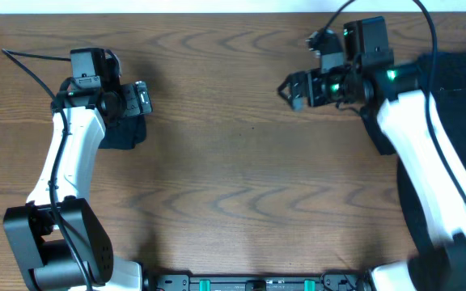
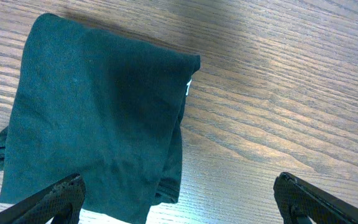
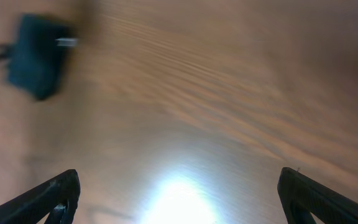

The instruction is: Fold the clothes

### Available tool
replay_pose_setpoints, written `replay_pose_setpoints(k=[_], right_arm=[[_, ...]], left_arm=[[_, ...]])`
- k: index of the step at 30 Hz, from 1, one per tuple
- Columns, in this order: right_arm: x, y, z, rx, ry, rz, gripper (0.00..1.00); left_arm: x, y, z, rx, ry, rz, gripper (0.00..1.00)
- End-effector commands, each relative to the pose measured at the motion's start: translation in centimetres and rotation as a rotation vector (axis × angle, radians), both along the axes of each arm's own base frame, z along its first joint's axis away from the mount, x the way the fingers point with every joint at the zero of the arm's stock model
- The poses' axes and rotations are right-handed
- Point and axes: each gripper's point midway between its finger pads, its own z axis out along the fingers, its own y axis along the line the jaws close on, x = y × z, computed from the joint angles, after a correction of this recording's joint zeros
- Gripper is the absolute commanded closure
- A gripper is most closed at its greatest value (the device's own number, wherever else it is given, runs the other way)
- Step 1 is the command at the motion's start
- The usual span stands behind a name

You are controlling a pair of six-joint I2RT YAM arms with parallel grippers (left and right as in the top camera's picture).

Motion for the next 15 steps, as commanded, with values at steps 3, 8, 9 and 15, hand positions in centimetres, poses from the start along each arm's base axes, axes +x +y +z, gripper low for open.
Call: replay_pose_setpoints(k=[3, 8, 9, 15], right_arm=[[-3.8, -0.1, 9.1, -0.134, -0.356, 0.076, 0.01], [-8.3, -1.3, 15.4, -0.158, -0.595, 0.140, 0.01], [-9.3, -1.9, 16.4, -0.149, -0.629, 0.128, 0.01], [-12.9, -5.2, 17.5, -0.129, -0.752, 0.046, 0.01]], left_arm=[[0.0, 0.0, -0.1, -0.005, 0.005, 0.005, 0.02], [0.0, 0.0, -0.1, -0.005, 0.005, 0.005, 0.02], [0.0, 0.0, -0.1, -0.005, 0.005, 0.005, 0.02], [0.0, 0.0, -0.1, -0.005, 0.005, 0.005, 0.02]])
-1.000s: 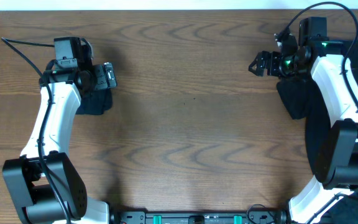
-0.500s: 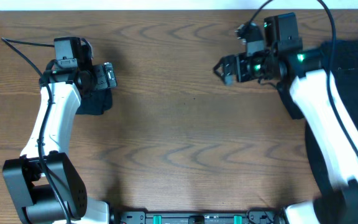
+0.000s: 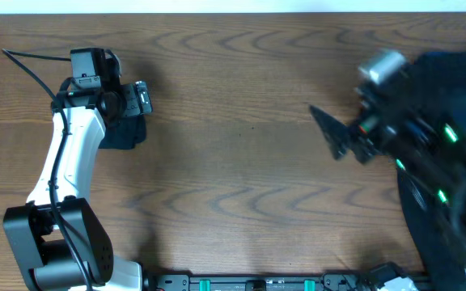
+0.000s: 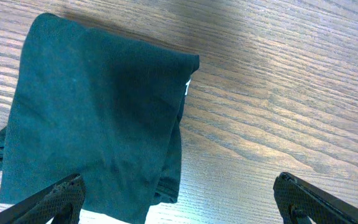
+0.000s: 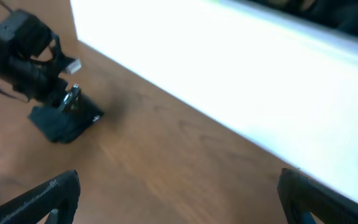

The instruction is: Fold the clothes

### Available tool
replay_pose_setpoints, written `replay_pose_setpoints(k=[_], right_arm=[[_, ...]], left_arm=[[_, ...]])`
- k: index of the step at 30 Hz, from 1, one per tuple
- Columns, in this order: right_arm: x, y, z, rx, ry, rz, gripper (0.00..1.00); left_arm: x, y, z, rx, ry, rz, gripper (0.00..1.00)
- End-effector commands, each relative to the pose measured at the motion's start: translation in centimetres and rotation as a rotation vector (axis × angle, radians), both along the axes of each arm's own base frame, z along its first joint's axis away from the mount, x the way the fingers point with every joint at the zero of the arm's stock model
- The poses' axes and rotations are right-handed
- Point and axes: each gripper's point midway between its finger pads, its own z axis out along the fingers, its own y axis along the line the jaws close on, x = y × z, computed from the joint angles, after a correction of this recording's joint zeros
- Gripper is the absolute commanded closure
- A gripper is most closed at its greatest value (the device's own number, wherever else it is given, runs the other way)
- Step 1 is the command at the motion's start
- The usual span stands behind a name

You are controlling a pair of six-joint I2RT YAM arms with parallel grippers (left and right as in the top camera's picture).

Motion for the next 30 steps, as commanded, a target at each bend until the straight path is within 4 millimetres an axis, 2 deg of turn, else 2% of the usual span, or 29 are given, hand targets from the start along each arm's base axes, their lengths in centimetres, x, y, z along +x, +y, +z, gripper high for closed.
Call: replay_pose_setpoints(k=[1, 3, 6, 11, 15, 22, 30], right_arm=[[-1.3, -2.2, -2.4, -0.031, -0.019, -0.055, 0.01], [-2.5, -3.1, -3.8, -0.021, -0.047, -0.075, 0.01], [-3.6, -4.0, -7.0, -0.006, -0.094, -0.096, 0.01], [-3.0, -4.8, -13.1, 0.040, -0.172, -0.119, 0.01], [-3.0, -5.3, -15.9, 0.060, -0.231, -0.130, 0.01], [-3.6, -6.5, -19.7, 0.177, -0.307, -0.201, 0.01], [-2.9, -8.1, -22.3, 0.266, -0.308, -0.289, 0.01]], left_arm=[[0.0, 0.1, -0.2, -0.002, 0.006, 0.006, 0.02], [0.0, 0.1, -0.2, -0.002, 0.006, 0.007, 0.02], [0.0, 0.1, -0.2, -0.002, 0.006, 0.007, 0.02], [0.0, 0.1, -0.2, -0.002, 0.006, 0.006, 0.02], [0.0, 0.1, -0.2, -0.002, 0.006, 0.006, 0.02], [0.0, 0.1, -0.2, -0.002, 0.006, 0.007, 0.02], [0.0, 0.1, -0.2, -0.002, 0.006, 0.007, 0.02]])
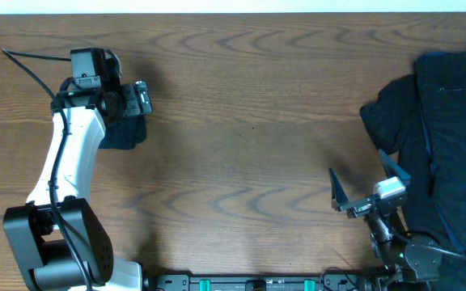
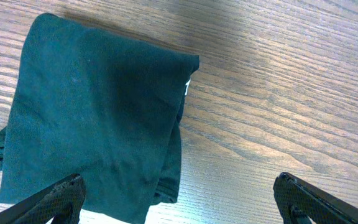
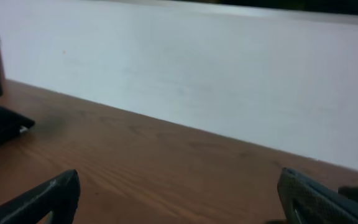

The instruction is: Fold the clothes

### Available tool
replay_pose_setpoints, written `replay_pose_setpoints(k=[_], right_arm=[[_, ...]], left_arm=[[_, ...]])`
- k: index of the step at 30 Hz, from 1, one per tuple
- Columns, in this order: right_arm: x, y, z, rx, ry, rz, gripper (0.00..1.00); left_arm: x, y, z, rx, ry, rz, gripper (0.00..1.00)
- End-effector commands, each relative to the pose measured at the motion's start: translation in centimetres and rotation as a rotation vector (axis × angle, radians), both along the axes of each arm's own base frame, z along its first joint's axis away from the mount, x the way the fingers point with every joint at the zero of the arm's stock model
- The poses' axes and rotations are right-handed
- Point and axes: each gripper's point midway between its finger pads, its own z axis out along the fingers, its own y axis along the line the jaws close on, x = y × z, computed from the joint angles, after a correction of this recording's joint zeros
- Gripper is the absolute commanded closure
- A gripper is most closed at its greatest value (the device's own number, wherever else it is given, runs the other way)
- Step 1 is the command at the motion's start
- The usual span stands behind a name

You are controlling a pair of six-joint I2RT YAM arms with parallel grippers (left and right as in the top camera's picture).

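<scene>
A folded dark green garment [image 2: 92, 118] lies flat on the wooden table at the far left [image 1: 125, 133]. My left gripper [image 2: 179, 202] hangs open just above its near edge, holding nothing, and shows in the overhead view [image 1: 128, 105]. A heap of unfolded dark clothes [image 1: 447, 129] covers the right side of the table. Just left of that heap, by the front edge, my right gripper [image 1: 362, 184] stands open and empty. Its camera looks level across the table, fingertips [image 3: 39, 199] wide apart, with the folded garment far off at the left.
A white wall [image 3: 185, 74] runs along the table's back edge. A black cable [image 1: 31, 69] trails from the left arm at the back left. Bare wood [image 1: 249, 153] spans the middle between the two arms.
My right arm has moved from the middle right down to the front edge beside the dark heap, and its camera now faces the back wall. The left arm and folded garment are unchanged.
My right gripper was open at the back right, left of the clothes heap. Then it was blurred at the middle right. Now it sits low at the front right. All the while my left gripper stayed open over the folded green garment.
</scene>
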Motion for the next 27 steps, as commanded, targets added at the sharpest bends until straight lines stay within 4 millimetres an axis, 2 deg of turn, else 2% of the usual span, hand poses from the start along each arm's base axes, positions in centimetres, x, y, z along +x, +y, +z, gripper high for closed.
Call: replay_pose_setpoints(k=[1, 9, 14, 27], right_arm=[[0.5, -1.1, -0.9, 0.062, 0.019, -0.048, 0.01], [1.0, -2.4, -2.7, 0.070, 0.075, -0.106, 0.01], [1.1, -4.0, -5.1, 0.067, 0.171, -0.176, 0.01], [1.2, -4.4, -5.1, 0.069, 0.168, -0.190, 0.01]], left_arm=[[0.0, 0.1, -0.2, -0.002, 0.006, 0.007, 0.02], [0.0, 0.1, -0.2, -0.002, 0.006, 0.007, 0.02], [0.0, 0.1, -0.2, -0.002, 0.006, 0.007, 0.02], [0.0, 0.1, -0.2, -0.002, 0.006, 0.007, 0.02]])
